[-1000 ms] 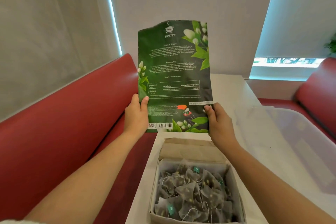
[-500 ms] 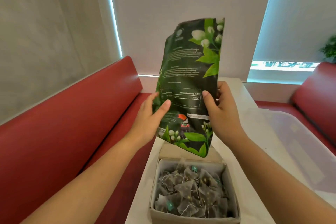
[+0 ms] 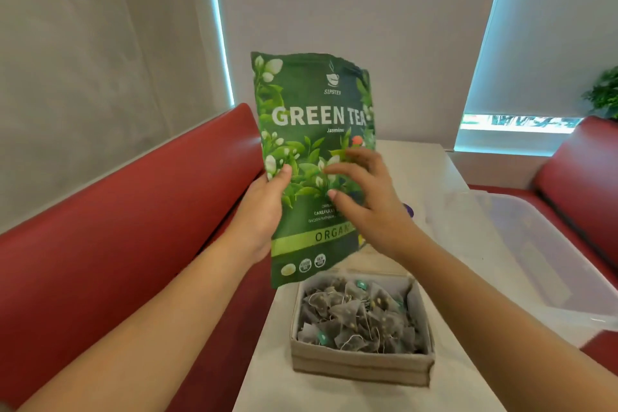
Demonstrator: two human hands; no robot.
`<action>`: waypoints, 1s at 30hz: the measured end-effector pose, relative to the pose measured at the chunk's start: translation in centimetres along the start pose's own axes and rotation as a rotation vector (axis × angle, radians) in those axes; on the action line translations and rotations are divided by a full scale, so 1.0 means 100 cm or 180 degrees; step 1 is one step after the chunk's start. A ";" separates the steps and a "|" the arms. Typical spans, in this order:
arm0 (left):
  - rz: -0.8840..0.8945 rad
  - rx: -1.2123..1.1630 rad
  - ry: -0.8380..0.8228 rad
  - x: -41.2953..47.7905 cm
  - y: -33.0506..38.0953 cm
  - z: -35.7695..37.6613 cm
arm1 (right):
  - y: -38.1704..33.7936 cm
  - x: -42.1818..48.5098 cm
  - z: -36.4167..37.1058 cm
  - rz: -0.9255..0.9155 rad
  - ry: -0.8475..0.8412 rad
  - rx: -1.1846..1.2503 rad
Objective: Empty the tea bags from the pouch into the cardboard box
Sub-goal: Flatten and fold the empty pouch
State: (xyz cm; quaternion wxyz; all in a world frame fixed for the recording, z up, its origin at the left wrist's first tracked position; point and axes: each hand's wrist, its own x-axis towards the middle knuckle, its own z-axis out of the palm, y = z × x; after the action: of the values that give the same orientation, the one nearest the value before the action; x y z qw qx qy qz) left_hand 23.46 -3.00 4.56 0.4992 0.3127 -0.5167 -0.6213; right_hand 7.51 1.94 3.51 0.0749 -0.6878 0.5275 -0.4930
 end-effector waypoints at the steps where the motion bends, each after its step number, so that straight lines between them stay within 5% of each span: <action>1: -0.0069 0.0013 -0.0038 -0.003 0.002 -0.006 | 0.003 -0.002 -0.006 0.0127 0.0165 0.0000; 7: -0.0208 0.0131 -0.0125 -0.023 0.012 -0.034 | 0.009 -0.016 -0.034 0.0987 0.0069 0.1496; 11: 0.0492 0.0855 0.0275 -0.029 0.005 -0.050 | 0.001 -0.024 -0.042 0.0948 0.0099 0.2131; 16: 0.1074 0.1578 0.0163 -0.030 0.002 -0.065 | 0.001 -0.033 -0.058 0.0847 -0.0381 0.1515; 20: 0.0724 0.1705 -0.0464 -0.029 0.003 -0.067 | 0.005 -0.037 -0.070 0.0727 -0.0640 0.0607; 24: 0.0855 0.1867 -0.0042 -0.037 -0.001 -0.056 | 0.011 -0.044 -0.072 0.0526 -0.0697 -0.0485; 30: 0.1200 0.2101 0.0398 -0.056 -0.008 -0.040 | 0.023 -0.052 -0.085 -0.0056 -0.0119 -0.0837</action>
State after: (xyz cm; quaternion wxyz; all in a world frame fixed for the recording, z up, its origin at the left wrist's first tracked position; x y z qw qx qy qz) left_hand 28.58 0.92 2.04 0.5078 0.3933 -0.7059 -0.2986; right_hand -0.23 8.68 3.23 -0.0105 -0.7054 0.5800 -0.4073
